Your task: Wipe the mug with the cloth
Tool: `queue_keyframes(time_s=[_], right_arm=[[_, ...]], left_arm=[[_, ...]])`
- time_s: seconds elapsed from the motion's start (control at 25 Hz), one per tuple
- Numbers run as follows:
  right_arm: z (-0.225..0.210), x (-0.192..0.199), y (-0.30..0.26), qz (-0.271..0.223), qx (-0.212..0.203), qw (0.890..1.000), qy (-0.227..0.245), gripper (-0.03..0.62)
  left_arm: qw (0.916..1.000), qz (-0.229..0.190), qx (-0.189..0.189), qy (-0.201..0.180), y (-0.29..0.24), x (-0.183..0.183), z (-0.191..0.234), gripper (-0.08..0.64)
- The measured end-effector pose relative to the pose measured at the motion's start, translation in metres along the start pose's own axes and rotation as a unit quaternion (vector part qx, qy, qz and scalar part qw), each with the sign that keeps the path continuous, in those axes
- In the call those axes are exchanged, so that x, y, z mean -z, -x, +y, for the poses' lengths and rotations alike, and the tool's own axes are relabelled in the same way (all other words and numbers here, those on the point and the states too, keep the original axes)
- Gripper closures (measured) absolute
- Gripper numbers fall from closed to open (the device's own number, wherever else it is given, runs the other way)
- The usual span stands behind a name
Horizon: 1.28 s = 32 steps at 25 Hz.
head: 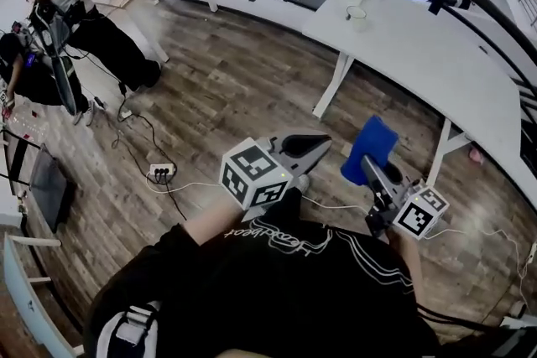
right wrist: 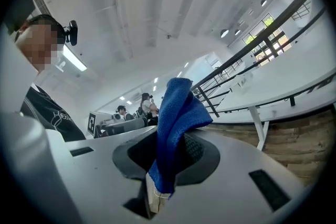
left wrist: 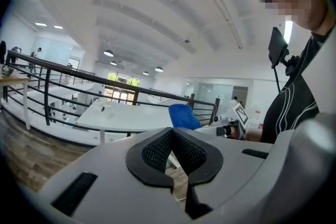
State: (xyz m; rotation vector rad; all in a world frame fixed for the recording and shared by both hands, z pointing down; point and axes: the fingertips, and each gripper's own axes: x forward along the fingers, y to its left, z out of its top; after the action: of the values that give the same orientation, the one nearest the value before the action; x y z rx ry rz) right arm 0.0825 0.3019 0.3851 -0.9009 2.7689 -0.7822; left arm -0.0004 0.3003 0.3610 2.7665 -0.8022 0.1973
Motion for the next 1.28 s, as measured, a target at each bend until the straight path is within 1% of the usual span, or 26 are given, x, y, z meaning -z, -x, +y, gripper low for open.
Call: queue_keyframes(time_s=[0.12, 0.28, 0.36, 0.44, 0.64, 0.8, 0.92, 1.04, 1.12, 1.28], right_arm=[[-0.068, -0.036, -0.056, -0.005, 0.003, 1.0, -0.015, 0.528], [-0.155, -0.076, -0.128, -0.001, 0.007, 1.0, -0.028, 0.528], [-0.194, -0.101, -0.156, -0.003, 0.008, 1.0, -0.03, 0.528], [-0.224, -0.124, -0.177, -0.006, 0.013, 0.999, -0.028, 0.528], [-0.28, -0.159, -0.199, -0.014, 0.033, 0.999, -0.017, 0.528], [-0.324, -0.167, -0.201, -0.01, 0.041, 0.999, -0.025, 0.528], [-0.362, -0.171, -0.206, -0.003, 0.035, 0.999, -0.04, 0.528], [-0.405, -0.177, -0.214, 0.008, 0.028, 0.998, -0.062, 0.528], [-0.433, -0.185, -0.224, 0.018, 0.024, 0.997, -0.073, 0.528], [-0.472, -0.198, -0.241, 0.039, 0.013, 0.996, -0.083, 0.528]], left_arm=[[0.9999, 0.011, 0.004, 0.007, -0.046, -0.022, 0.08, 0.552], [0.9995, 0.029, -0.004, 0.015, -0.104, -0.049, 0.189, 0.552], [0.9994, 0.031, -0.008, 0.017, -0.131, -0.065, 0.236, 0.551], [0.9993, 0.033, -0.005, 0.016, -0.153, -0.078, 0.273, 0.552], [0.9993, 0.037, -0.001, 0.005, -0.188, -0.097, 0.334, 0.551], [0.9983, 0.058, -0.001, 0.005, -0.222, -0.088, 0.366, 0.552], [0.9972, 0.07, -0.018, 0.02, -0.253, -0.081, 0.397, 0.552], [0.9963, 0.071, -0.034, 0.037, -0.286, -0.08, 0.431, 0.552], [0.9962, 0.07, -0.039, 0.035, -0.306, -0.083, 0.453, 0.552], [0.9948, 0.09, -0.043, 0.017, -0.341, -0.079, 0.481, 0.551]])
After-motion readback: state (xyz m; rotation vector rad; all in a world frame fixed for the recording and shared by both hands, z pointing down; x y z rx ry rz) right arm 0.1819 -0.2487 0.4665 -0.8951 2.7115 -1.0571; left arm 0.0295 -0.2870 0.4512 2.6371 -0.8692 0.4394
